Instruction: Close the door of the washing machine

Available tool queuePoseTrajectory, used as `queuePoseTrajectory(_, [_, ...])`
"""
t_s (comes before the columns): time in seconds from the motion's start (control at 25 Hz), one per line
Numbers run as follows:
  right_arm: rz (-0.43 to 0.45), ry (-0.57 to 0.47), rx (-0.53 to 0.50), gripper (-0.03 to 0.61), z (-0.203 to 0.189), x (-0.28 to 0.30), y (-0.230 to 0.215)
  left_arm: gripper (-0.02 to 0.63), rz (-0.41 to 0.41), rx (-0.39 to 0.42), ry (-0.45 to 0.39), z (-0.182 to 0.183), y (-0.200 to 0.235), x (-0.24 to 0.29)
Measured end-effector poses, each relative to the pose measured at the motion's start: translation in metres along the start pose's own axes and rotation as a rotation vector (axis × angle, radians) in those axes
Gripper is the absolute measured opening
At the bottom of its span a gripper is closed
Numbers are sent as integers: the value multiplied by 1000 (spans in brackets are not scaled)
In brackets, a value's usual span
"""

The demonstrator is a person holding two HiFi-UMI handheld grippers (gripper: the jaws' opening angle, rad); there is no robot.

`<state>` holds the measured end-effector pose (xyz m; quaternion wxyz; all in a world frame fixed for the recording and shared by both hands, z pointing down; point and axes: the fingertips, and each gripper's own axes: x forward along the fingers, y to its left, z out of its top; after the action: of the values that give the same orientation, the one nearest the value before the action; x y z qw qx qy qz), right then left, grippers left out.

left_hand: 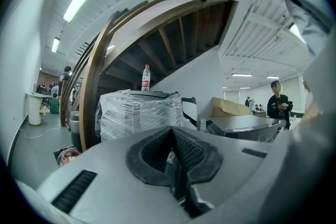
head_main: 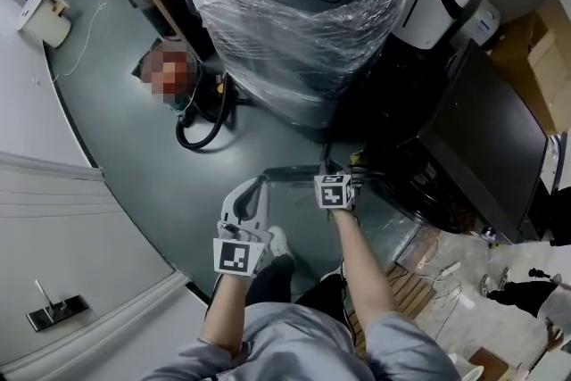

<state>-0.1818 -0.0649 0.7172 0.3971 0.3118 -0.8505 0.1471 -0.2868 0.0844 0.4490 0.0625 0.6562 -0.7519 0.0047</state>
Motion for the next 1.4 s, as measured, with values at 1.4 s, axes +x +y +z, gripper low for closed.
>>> queuePoseTrajectory(1.4, [-66, 122, -4, 6, -160, -149, -36, 2, -345, 20, -3, 1, -200, 46])
